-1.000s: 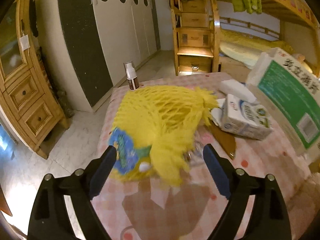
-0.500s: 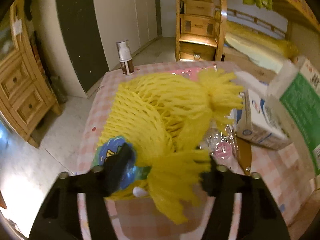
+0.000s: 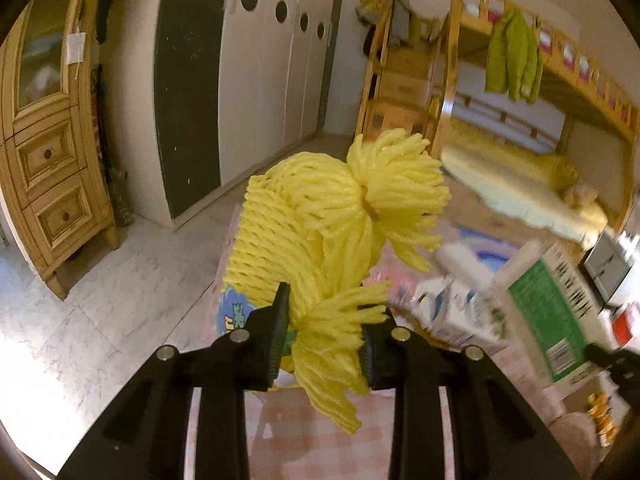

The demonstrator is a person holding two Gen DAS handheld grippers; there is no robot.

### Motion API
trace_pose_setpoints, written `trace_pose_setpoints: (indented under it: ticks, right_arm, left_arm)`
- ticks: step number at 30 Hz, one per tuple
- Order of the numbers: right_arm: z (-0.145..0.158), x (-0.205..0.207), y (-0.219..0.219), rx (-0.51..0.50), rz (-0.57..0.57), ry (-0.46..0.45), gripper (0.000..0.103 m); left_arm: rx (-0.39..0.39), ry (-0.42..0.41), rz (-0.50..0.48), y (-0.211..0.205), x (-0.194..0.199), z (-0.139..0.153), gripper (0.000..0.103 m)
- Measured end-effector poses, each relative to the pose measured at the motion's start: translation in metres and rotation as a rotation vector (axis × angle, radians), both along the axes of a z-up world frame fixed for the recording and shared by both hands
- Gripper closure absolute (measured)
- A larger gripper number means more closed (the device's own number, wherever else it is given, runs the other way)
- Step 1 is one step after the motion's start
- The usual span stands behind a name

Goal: Collect trash
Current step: 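Carry the net to the trash bag and release it while the right tool drops the box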

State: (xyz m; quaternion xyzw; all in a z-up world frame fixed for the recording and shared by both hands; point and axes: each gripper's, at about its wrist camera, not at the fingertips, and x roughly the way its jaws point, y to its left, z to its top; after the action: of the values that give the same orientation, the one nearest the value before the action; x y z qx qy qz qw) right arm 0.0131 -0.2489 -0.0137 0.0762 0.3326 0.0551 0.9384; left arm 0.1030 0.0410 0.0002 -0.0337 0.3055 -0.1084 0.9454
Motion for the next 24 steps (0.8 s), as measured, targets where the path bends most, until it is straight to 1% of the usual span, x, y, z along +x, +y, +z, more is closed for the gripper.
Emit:
trace_pose_setpoints:
  ticks: [2,4,7,9,12,17,19,24]
  right_arm:
    - [0.004,-0.004,-0.003,-0.001,-0.009,-0.011,0.092]
    - [0.007,-0.008,-0.008,0.0,-0.022,-0.019,0.092]
    - [0.01,-0.014,-0.015,0.0,-0.045,-0.03,0.092]
    - [0.011,-0.02,-0.021,-0.002,-0.062,-0.037,0.092]
    - [0.012,-0.028,-0.034,-0.001,-0.095,-0.04,0.092]
    - [0.009,-0.043,-0.064,-0.006,-0.184,-0.029,0.092]
    - [0.007,-0.05,-0.076,-0.011,-0.221,-0.021,0.091]
    - [-0.002,-0.068,-0.107,-0.05,-0.331,-0.002,0.091]
  left_arm:
    - [-0.031,-0.025,-0.02,0.002,-0.011,0.015,0.075]
    - [-0.051,-0.049,-0.071,-0.005,-0.024,0.027,0.075]
    - [-0.073,-0.065,-0.142,-0.022,-0.038,0.035,0.075]
    - [-0.104,-0.064,-0.204,-0.04,-0.048,0.036,0.075]
    - [-0.116,-0.059,-0.281,-0.071,-0.057,0.034,0.075]
    - [-0.074,-0.048,-0.408,-0.137,-0.074,0.022,0.075]
    - [-0.062,-0.028,-0.483,-0.169,-0.077,0.013,0.075]
    - [-0.053,0.016,-0.641,-0.23,-0.078,-0.003,0.075]
